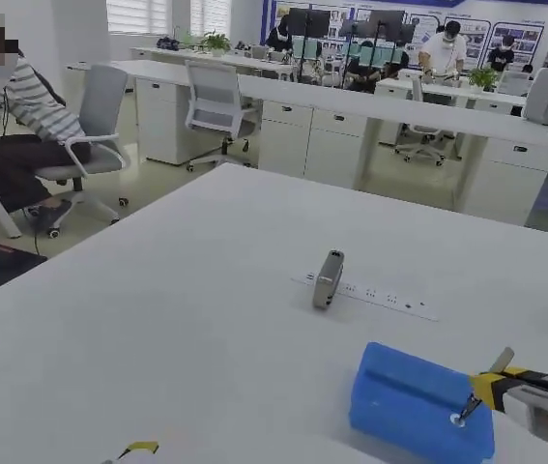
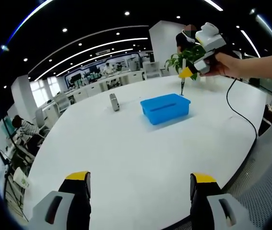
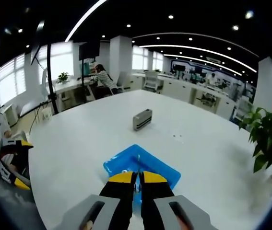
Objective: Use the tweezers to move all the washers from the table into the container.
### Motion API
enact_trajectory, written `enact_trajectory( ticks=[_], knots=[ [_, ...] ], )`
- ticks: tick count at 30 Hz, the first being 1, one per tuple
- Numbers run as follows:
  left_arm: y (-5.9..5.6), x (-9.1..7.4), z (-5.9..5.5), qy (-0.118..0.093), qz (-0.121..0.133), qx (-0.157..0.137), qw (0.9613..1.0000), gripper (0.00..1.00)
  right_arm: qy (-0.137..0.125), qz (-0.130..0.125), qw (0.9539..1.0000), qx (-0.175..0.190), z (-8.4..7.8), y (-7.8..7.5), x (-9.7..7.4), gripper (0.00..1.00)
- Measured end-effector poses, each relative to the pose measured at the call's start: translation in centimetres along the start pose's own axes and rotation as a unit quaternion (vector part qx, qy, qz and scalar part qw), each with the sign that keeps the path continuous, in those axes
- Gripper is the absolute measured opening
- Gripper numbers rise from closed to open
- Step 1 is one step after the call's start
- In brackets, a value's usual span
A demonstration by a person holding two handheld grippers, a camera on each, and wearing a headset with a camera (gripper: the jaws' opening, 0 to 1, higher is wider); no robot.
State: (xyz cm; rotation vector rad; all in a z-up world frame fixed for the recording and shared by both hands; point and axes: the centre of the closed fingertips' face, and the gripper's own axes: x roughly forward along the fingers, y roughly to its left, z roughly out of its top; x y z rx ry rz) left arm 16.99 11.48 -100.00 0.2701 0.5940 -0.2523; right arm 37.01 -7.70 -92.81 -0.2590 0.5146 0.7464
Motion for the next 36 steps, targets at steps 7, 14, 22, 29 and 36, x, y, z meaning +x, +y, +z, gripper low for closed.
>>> enact_trajectory(
  ticks=[7,14,22,29,36],
  knots=[
    [-0.3,0.1,-0.2,0.008,-0.004,0.012,0.9999,0.87,-0.001,-0.014,0.9999,0.007,0.1,-0.9,1.6,0.00],
    [0.0,0.1,-0.2,0.007,0.000,0.011,0.9999,0.87,0.015,-0.022,0.9996,0.005,-1.4,-1.8,3.3,0.00],
    [0.3,0.0,0.1,-0.006,0.007,0.005,0.9999,0.85,0.044,-0.034,0.9984,0.003,-4.1,-2.3,4.5,0.01],
    [0.8,-0.1,0.2,-0.014,0.018,0.002,0.9997,0.84,0.060,-0.039,0.9974,0.001,-5.3,-2.9,4.8,0.01],
    [0.5,0.1,-0.1,-0.003,0.011,0.010,0.9999,0.84,0.054,-0.035,0.9977,0.018,-5.5,-3.0,5.0,0.01]
  ],
)
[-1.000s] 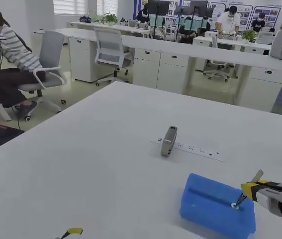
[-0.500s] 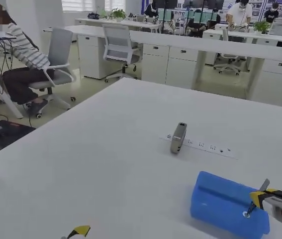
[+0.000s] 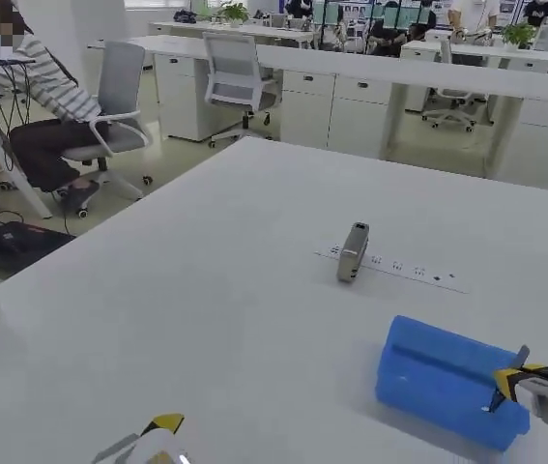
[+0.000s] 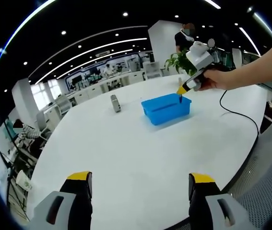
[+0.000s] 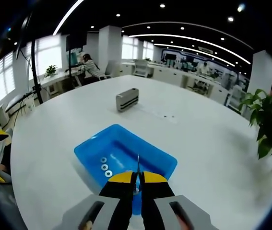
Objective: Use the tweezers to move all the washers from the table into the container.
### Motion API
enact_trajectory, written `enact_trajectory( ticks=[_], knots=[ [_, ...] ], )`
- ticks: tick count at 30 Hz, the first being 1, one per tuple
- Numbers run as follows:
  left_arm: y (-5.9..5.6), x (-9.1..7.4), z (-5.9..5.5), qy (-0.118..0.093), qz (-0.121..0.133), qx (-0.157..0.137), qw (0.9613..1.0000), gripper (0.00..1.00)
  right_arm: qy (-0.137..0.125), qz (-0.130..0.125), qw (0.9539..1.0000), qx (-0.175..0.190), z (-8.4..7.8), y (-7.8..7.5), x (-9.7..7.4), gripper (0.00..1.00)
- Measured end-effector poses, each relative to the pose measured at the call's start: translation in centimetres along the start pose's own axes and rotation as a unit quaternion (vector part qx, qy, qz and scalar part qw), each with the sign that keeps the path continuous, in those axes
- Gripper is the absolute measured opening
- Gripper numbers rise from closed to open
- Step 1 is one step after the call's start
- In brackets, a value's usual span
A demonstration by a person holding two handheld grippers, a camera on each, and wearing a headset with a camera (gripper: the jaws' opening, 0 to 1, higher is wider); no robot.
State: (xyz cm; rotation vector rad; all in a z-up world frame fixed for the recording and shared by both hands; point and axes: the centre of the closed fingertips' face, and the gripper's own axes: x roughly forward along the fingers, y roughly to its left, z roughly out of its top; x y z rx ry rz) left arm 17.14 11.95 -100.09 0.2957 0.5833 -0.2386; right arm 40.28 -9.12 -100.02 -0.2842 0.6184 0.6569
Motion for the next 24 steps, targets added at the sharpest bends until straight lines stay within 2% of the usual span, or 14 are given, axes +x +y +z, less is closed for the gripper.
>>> enact_trajectory(
  ticks=[4,7,19,24],
  knots=[
    [0.3,-0.1,0.1,-0.005,0.005,-0.005,1.0000,0.84,-0.005,0.005,0.9999,0.007,-0.1,0.3,0.1,0.01],
    [0.3,-0.1,0.1,-0.005,0.006,-0.007,0.9999,0.84,-0.006,0.020,0.9997,0.016,-0.2,1.0,0.2,0.01],
    [0.1,-0.1,0.2,-0.006,0.000,-0.007,1.0000,0.84,0.004,0.026,0.9996,0.014,-1.1,1.8,0.6,0.01],
    [0.1,-0.1,0.4,-0.008,-0.001,-0.009,0.9999,0.84,-0.002,0.024,0.9994,0.023,-0.9,1.8,0.7,0.02]
  ],
)
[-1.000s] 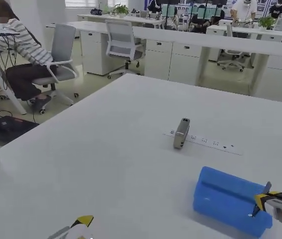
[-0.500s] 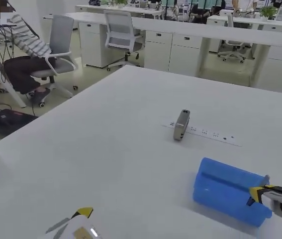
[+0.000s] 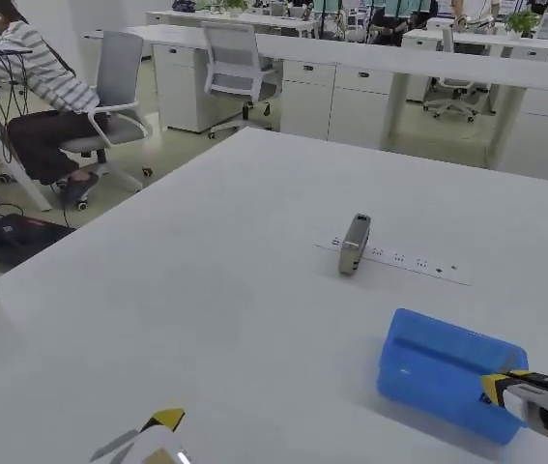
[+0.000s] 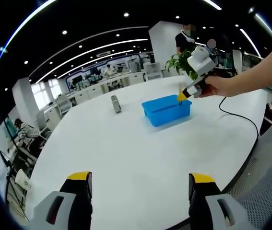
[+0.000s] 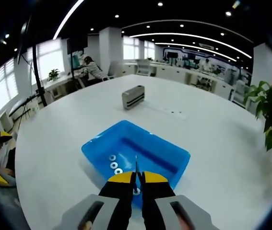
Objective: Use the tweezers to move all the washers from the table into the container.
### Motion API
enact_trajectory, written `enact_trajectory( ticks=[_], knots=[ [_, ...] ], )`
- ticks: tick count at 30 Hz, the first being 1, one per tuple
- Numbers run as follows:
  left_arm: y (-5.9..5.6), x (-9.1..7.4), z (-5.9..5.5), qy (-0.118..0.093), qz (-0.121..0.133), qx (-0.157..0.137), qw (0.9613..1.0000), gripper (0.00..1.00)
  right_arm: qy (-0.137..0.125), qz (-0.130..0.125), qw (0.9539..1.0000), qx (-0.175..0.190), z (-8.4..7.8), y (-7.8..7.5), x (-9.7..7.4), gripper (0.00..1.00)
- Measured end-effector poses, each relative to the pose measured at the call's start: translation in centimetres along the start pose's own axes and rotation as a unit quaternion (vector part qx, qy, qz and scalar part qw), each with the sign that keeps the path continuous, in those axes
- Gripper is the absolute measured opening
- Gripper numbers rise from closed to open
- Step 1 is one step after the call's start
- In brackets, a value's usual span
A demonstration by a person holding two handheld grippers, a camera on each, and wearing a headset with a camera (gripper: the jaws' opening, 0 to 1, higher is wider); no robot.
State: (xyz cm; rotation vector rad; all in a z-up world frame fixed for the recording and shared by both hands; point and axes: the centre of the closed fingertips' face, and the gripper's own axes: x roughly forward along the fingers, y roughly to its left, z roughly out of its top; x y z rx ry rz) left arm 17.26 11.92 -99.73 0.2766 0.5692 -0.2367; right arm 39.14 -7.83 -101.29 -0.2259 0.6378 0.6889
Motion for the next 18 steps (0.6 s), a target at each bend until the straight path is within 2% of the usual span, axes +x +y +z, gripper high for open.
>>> enact_trajectory(
  ticks=[4,9,11,12,15,18],
  knots=[
    [-0.1,-0.2,0.6,-0.011,-0.011,-0.013,0.9998,0.83,0.000,-0.001,1.0000,0.010,0.1,-0.1,-0.2,0.03],
    [-0.3,-1.1,2.5,-0.044,-0.026,-0.026,0.9984,0.73,-0.019,-0.002,0.9998,-0.003,1.5,0.2,-1.4,0.02],
    [-0.2,-1.2,2.8,-0.044,-0.026,-0.027,0.9983,0.73,-0.032,0.000,0.9995,-0.008,2.3,0.4,-2.1,0.02],
    [-0.3,-1.3,3.4,-0.046,-0.030,-0.026,0.9982,0.73,-0.038,0.006,0.9992,-0.010,2.7,0.7,-2.5,0.02],
    [-0.4,-1.5,5.6,-0.072,-0.041,-0.022,0.9963,0.72,-0.053,0.011,0.9983,-0.022,3.6,1.2,-3.6,0.02],
    [-0.5,-1.6,7.0,-0.085,-0.054,-0.022,0.9946,0.71,-0.066,0.022,0.9972,-0.028,4.3,2.0,-4.8,0.02]
  ],
)
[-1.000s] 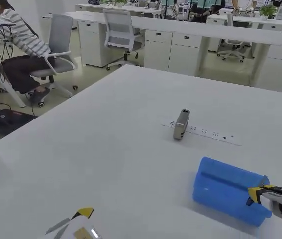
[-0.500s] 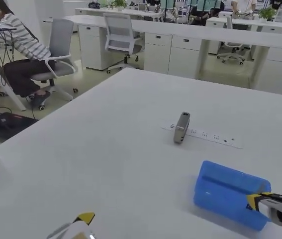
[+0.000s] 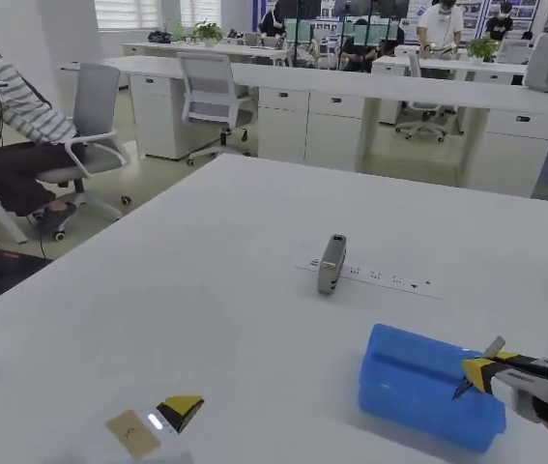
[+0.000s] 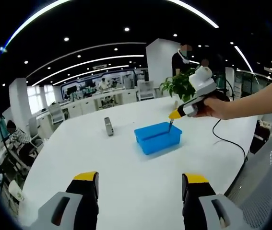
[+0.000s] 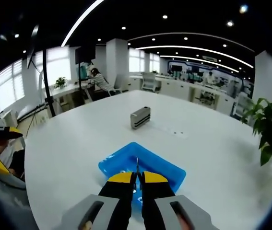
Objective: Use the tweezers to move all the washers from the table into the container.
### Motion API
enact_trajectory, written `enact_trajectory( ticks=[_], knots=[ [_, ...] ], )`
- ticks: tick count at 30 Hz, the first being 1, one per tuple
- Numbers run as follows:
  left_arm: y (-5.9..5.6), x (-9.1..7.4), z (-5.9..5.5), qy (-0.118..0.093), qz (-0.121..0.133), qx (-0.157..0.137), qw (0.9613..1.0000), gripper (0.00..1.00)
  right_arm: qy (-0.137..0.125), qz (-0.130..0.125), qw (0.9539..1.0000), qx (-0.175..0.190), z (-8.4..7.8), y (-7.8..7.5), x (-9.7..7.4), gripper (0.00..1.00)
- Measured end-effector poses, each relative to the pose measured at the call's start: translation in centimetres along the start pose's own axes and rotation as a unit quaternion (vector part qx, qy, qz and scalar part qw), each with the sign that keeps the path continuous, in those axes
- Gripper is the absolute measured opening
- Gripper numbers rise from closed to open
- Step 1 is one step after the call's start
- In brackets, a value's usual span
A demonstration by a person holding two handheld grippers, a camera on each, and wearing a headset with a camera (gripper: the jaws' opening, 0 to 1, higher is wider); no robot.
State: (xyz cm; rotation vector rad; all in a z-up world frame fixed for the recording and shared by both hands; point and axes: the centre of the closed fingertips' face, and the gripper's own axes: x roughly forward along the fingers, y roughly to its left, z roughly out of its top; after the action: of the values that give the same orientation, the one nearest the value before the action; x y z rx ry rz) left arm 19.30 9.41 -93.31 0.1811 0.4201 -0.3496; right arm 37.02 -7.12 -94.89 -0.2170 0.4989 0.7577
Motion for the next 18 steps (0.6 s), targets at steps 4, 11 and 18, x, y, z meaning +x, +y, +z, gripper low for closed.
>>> enact_trajectory(
  ticks=[4,11,18],
  knots=[
    [-0.8,0.3,1.8,-0.011,-0.030,0.009,0.9995,0.66,-0.011,0.026,0.9996,-0.008,0.7,1.8,-1.7,0.02],
    [-2.7,0.6,5.1,-0.022,-0.077,0.042,0.9959,0.52,-0.010,0.077,0.9968,-0.020,-0.1,5.3,-4.0,0.02],
    [-6.0,0.2,9.1,-0.051,-0.164,0.036,0.9844,0.40,-0.019,0.142,0.9892,-0.032,-0.2,9.4,-7.1,0.02]
  ],
)
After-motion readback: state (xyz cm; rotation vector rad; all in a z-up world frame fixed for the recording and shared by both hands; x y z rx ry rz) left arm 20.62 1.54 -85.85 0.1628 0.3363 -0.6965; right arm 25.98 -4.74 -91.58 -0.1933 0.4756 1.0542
